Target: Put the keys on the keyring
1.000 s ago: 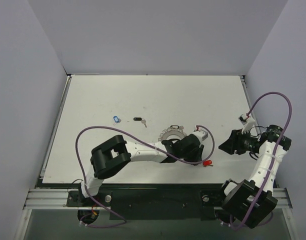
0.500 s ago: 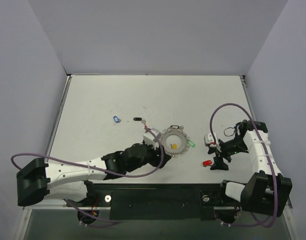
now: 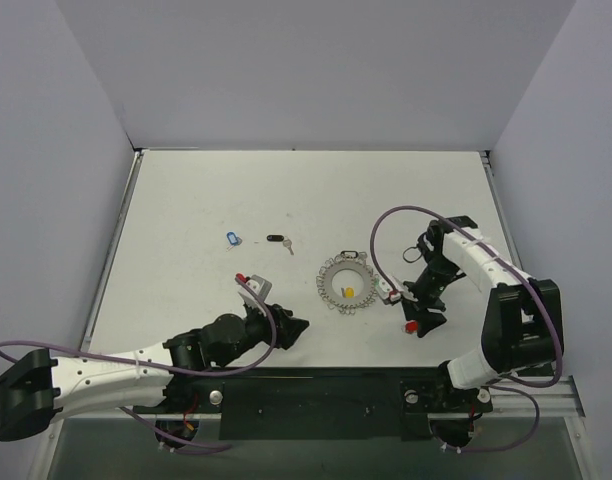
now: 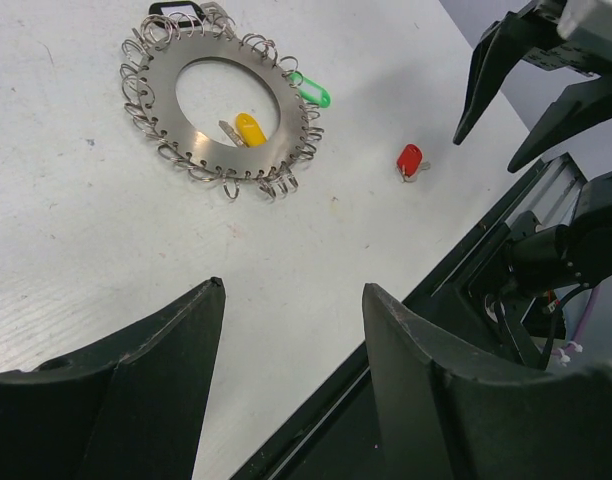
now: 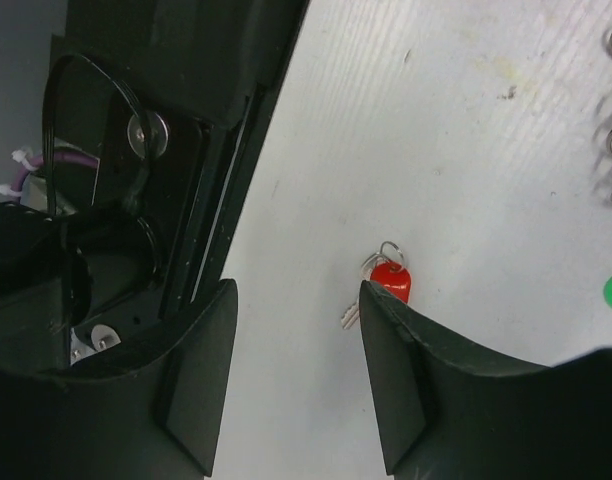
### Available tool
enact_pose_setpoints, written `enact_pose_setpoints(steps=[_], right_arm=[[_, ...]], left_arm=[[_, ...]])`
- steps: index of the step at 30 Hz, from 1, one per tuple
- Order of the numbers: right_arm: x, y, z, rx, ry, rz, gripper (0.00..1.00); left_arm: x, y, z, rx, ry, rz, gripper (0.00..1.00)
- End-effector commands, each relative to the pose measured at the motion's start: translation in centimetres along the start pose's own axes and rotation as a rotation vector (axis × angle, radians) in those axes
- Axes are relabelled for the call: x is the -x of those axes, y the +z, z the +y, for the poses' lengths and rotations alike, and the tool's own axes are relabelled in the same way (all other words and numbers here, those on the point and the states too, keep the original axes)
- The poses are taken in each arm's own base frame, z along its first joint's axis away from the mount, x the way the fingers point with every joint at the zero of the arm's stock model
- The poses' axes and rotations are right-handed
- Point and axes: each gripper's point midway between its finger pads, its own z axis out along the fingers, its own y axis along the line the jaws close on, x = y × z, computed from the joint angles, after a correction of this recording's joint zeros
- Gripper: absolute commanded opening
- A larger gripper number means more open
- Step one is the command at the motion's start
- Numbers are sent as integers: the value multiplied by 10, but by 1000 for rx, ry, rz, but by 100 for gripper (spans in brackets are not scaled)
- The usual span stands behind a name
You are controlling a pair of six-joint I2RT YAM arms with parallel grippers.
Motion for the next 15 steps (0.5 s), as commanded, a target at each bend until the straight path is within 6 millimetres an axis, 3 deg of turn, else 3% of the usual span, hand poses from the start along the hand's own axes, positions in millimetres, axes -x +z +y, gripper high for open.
enact_pose_setpoints(steps=[1,8,15], right_arm=[[-15,-6,-1,68,96,132,46],[-24,7,-30,31,107,213,45],[-30,18,-43,-1,112,299,46]], left_arm=[[20,0,-8,-30,-47,-88,67],[15,2,-7,-26,-40,-67,67],[13,3,-3,-11,-43,-70,67]])
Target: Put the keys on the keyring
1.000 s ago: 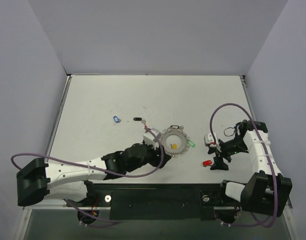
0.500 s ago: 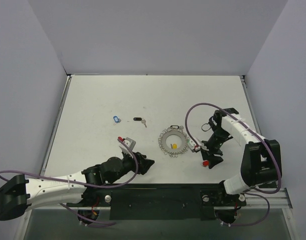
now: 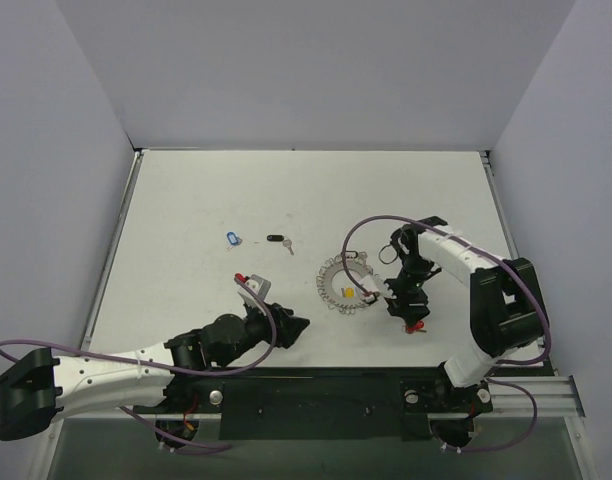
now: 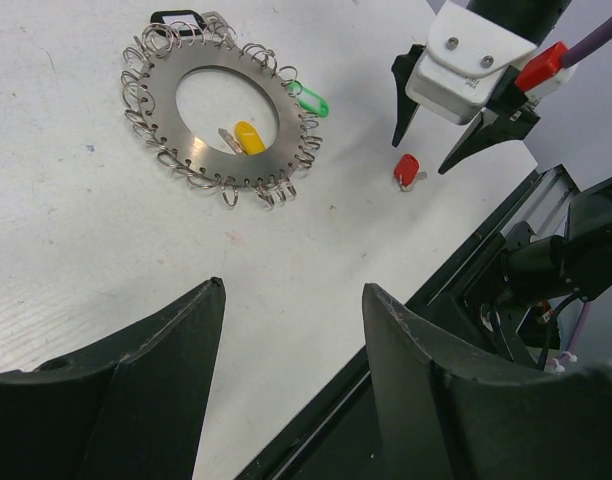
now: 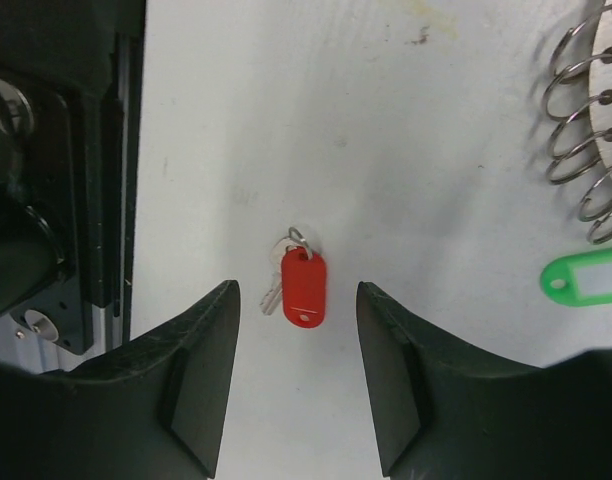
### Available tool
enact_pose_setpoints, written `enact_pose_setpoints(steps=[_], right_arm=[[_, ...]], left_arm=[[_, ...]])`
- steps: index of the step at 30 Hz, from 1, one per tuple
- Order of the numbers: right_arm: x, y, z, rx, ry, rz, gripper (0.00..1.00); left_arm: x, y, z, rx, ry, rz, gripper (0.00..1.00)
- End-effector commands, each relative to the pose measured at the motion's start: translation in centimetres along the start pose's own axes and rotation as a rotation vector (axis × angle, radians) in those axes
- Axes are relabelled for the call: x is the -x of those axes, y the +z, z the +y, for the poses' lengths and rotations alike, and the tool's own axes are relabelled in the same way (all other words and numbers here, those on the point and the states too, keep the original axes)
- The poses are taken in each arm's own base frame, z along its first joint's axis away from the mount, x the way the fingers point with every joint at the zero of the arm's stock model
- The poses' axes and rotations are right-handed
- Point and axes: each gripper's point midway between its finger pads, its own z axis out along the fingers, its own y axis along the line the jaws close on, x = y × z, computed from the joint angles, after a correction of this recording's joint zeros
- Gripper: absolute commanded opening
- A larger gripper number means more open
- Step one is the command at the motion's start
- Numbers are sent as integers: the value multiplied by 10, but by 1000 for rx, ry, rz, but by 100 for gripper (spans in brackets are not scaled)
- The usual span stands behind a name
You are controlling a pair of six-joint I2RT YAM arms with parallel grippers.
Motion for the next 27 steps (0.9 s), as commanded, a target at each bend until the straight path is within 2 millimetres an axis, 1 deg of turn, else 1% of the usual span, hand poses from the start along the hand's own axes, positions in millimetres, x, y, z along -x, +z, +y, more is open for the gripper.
enact_pose_setpoints(steps=[1,2,7,13,17,20,27], right_arm=[[-10,6,1,9,25,100,45],[-11,7,-2,3,8,125,45],[-14,13,-1,29,-9,176,38],[-18,20,5,63,-49,244,36],[-19,22,5,64,-53,271,35],[-20,24,6,70,-54,284,31],[-20,26,8,81,-63,314,27]], left_arm=[[11,2,-4,-9,-22,-45,67],[10,3,-3,-8,-23,-44,67],[7,3,-2,-4,-28,-35,67],[5,3,0,-3,-38,-32,66],[3,2,1,-1,-41,-28,66],[3,1,2,2,-46,-32,66],[2,0,4,4,-51,-34,66]])
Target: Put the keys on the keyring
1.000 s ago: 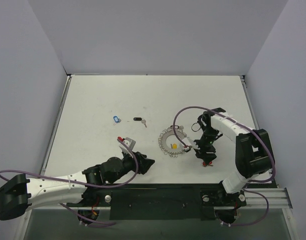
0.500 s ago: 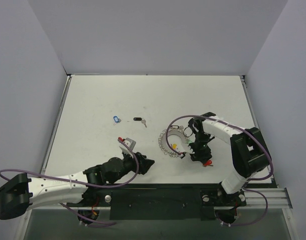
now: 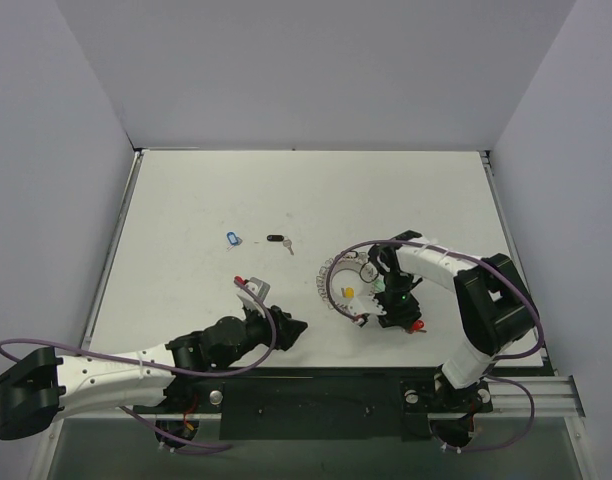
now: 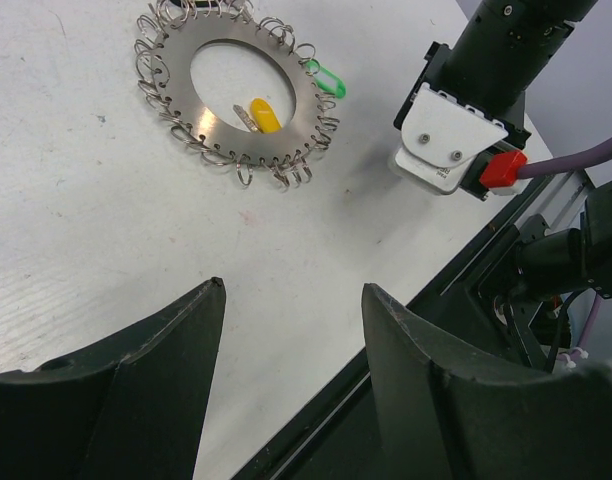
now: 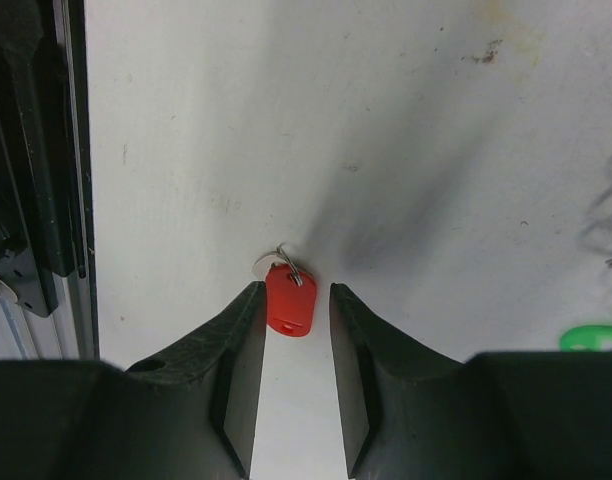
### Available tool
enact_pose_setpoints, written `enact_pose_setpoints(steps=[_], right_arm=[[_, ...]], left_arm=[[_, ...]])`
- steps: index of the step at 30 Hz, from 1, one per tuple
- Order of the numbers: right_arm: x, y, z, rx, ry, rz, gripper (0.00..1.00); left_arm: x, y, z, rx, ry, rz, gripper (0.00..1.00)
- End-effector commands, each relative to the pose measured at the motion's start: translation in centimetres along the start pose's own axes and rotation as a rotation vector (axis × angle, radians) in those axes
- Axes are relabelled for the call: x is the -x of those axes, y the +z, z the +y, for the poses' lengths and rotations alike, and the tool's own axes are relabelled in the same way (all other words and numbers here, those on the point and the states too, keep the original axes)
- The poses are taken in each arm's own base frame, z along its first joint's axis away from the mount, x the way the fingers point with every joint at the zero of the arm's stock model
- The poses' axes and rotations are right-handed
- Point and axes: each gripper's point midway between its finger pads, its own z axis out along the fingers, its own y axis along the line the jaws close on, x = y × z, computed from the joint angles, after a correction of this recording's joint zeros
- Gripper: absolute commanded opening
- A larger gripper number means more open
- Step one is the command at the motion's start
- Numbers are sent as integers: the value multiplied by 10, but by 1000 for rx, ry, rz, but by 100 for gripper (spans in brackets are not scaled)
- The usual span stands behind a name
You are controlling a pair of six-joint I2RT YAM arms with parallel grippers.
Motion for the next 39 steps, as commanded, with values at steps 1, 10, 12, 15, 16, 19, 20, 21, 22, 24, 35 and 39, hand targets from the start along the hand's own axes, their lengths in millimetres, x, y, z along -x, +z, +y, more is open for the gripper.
enact_pose_setpoints(steps=[1,10,12,15,16,19,20,21,22,24,35,39], right_arm=[[-4,4,17,76,1,50,27],[0,6,16,70,-1,72,27],[1,7,17,75,0,77,27],[2,7,16,76,1,87,26],[3,7,15,74,1,89,25],[3,7,15,74,-2,95,24],[3,6,15,74,-3,98,24],[3,6,14,72,-3,101,24],[3,6,15,73,-3,104,24],[3,6,14,74,-6,113,23],[3,5,15,86,-2,141,20],[3,5,15,91,-1,145,18]], left_arm=[[14,1,-7,-22,-32,-53,67],[15,0,-9,-25,-39,-54,66],[14,0,-8,-27,-40,-53,66],[15,-1,-8,-26,-42,-55,66],[14,-1,-8,-25,-43,-53,66],[16,-2,-8,-24,-44,-57,66],[15,-3,-7,-23,-43,-56,66],[16,-3,-7,-24,-44,-57,66],[16,-3,-7,-22,-45,-57,66],[16,-3,-7,-21,-44,-58,66],[17,-5,-6,-20,-55,-63,66],[19,-6,-6,-20,-61,-70,66]])
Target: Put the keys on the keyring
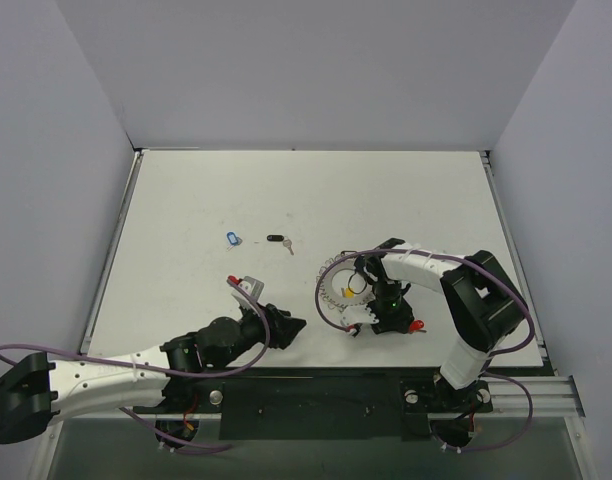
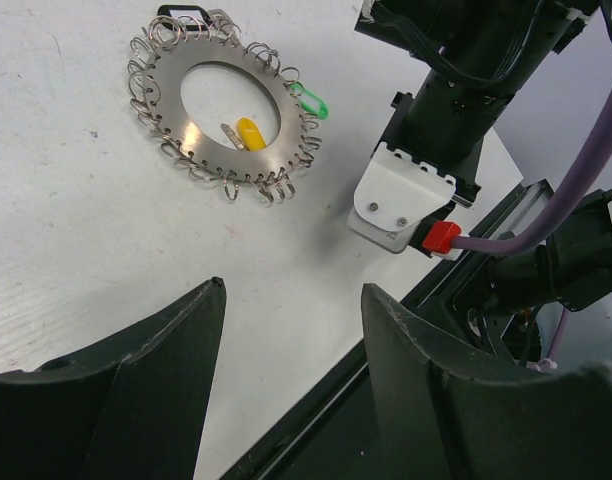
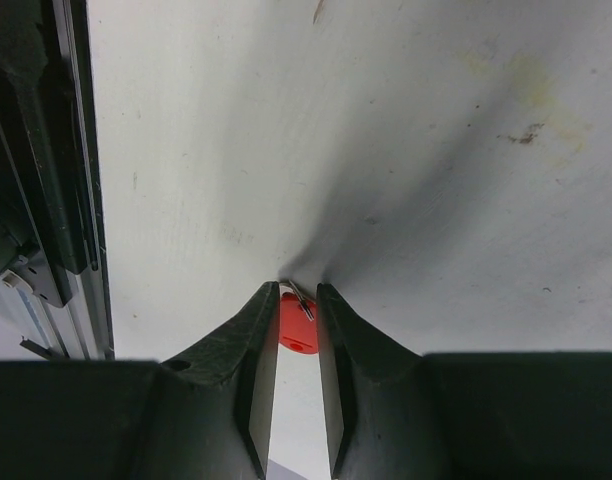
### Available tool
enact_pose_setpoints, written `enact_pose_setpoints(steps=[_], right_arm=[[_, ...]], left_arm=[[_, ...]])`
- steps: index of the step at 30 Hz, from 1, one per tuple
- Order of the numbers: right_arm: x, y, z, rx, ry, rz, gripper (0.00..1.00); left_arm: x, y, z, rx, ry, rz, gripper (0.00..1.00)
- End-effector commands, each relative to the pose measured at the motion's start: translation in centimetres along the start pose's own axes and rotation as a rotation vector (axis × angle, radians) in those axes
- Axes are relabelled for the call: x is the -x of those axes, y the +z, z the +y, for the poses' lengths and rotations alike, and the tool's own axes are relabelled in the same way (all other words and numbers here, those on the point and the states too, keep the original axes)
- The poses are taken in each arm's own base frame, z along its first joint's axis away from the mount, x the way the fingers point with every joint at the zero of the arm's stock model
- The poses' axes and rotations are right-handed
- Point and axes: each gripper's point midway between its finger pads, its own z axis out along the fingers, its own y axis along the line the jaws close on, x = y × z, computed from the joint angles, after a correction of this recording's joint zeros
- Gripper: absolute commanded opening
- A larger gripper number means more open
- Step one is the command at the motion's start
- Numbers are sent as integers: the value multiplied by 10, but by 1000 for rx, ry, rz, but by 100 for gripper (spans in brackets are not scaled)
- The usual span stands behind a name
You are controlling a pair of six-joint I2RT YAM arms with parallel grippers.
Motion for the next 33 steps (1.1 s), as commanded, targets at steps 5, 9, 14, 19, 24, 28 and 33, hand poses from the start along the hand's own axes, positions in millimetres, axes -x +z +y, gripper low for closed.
enact_pose_setpoints(steps=[5,9,14,19,24,28,33], right_arm=[[-5,-5,12,49,0,41,14],[-7,-4,11,33,1,44,12],[-7,-4,11,31,2,44,10],[-6,-4,12,33,1,42,4],[-7,-3,14,29,-4,40,0],[-6,0,15,0,7,28,0],[10,-15,15,-108,129,-182,0]], left_arm=[[7,-1,-1,-1,-24,-31,66],[8,-1,-2,-3,-22,-31,66],[10,-2,-3,-5,-23,-32,66],[10,-3,-5,-10,-29,-30,66],[13,-5,-9,-17,-31,-28,66],[13,-7,-15,-42,-25,-25,66],[20,-9,-43,-175,13,-49,65]])
